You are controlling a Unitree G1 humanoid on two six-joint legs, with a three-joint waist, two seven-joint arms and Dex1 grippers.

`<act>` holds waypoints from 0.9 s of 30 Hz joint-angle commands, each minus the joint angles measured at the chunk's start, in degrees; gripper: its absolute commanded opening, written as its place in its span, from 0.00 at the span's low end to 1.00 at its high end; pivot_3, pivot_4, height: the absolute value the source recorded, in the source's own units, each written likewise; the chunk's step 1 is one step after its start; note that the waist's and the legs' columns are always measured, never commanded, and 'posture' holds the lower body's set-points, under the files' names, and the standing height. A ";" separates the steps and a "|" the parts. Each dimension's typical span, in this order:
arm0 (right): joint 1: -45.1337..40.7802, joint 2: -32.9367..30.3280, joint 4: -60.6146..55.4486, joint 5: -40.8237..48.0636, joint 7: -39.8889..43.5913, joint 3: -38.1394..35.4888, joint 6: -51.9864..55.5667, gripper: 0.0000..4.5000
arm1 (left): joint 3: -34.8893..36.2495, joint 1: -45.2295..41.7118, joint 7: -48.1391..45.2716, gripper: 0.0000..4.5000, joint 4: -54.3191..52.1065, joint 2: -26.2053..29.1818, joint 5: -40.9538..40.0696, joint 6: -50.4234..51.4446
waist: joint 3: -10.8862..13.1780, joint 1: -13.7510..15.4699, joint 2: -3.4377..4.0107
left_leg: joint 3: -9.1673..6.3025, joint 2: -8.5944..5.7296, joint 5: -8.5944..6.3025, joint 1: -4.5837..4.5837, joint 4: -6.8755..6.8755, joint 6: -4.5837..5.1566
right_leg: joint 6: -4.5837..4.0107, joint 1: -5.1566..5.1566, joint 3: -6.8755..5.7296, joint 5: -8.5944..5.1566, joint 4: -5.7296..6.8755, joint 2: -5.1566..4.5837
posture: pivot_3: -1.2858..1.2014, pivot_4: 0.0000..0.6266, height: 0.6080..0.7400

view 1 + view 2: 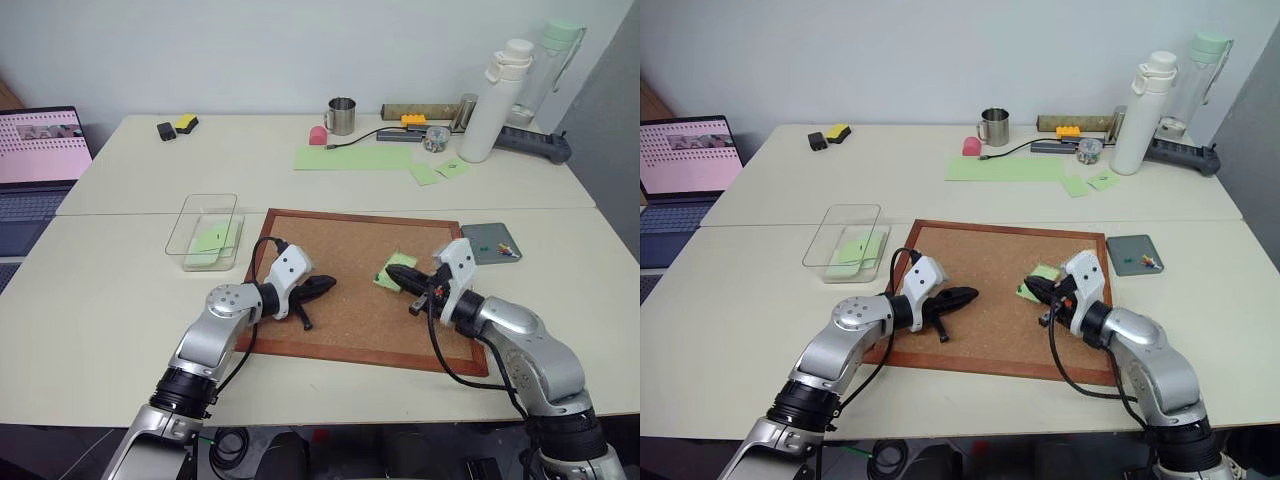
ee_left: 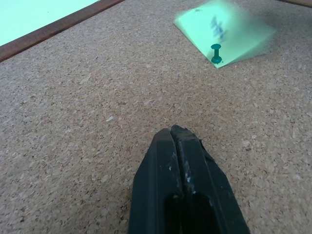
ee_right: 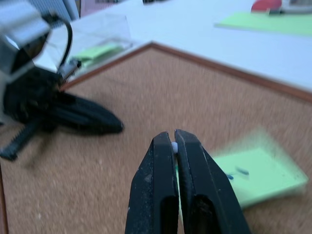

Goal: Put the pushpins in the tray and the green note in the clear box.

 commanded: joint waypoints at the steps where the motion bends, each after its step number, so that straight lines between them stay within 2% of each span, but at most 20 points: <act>1: -1.50 -0.33 -3.20 1.77 -1.26 -2.80 1.22 0.01 | -1.04 1.02 0.43 0.00 2.65 0.65 1.75 2.04 | 0.00 0.01 0.00 | 0.00 0.00 0.00 0.00 0.00 0.00 | 0.00 0.00 0.00 0.00 0.00 0.00 | 0.52 0.24 1.00; 5: -2.35 -0.85 -3.12 1.88 -2.69 -5.12 1.76 0.01 | -1.07 0.78 0.38 0.00 2.83 0.65 1.75 2.04 | 0.00 0.06 0.00 | 0.00 0.00 0.00 0.00 0.00 0.00 | 0.00 0.00 0.00 0.00 0.00 0.00 | 0.52 0.24 1.00; 10: -7.00 -2.97 5.92 -2.00 -11.22 -14.32 1.23 0.01 | -1.03 1.07 0.32 0.00 2.51 0.79 1.60 2.11 | 0.00 0.12 0.00 | 0.02 -0.01 0.00 0.00 0.00 0.00 | 0.00 0.00 0.02 0.00 0.01 -0.01 | 0.52 0.24 1.00; 14: -10.66 -7.10 16.31 -4.06 -10.58 -16.32 0.29 0.01 | -1.07 0.97 0.33 0.00 2.53 0.69 1.54 2.06 | 0.00 0.19 0.00 | 0.03 -0.02 0.00 0.00 -0.02 0.00 | 0.00 -0.01 0.01 0.00 -0.02 -0.02 | 0.52 0.24 1.00; 21: -15.58 -8.76 30.30 -5.61 -8.47 -16.50 -3.79 0.01 | -0.85 0.31 0.36 0.00 3.08 0.49 1.42 1.95 | 0.00 0.12 0.01 | 0.10 -0.03 0.00 0.01 -0.01 0.01 | -0.01 0.00 0.07 0.00 -0.01 -0.02 | 0.52 0.24 1.00; 22: -16.18 -8.95 31.77 -5.72 -8.15 -16.50 -4.28 0.08 | -0.80 0.40 0.38 0.00 3.02 0.56 1.39 1.93 | 0.00 0.13 0.01 | 0.10 -0.02 0.00 0.00 -0.01 0.01 | -0.01 -0.01 0.07 0.00 -0.01 -0.02 | 0.52 0.24 1.00; 27: -18.32 -9.54 37.74 -6.20 -6.84 -16.72 -6.41 0.29 | -0.52 1.44 0.66 0.00 1.93 0.93 1.26 2.43 | 0.00 0.11 0.02 | 0.11 -0.03 0.00 0.01 -0.01 0.01 | -0.01 -0.01 0.08 0.01 0.00 -0.03 | 0.52 0.24 1.00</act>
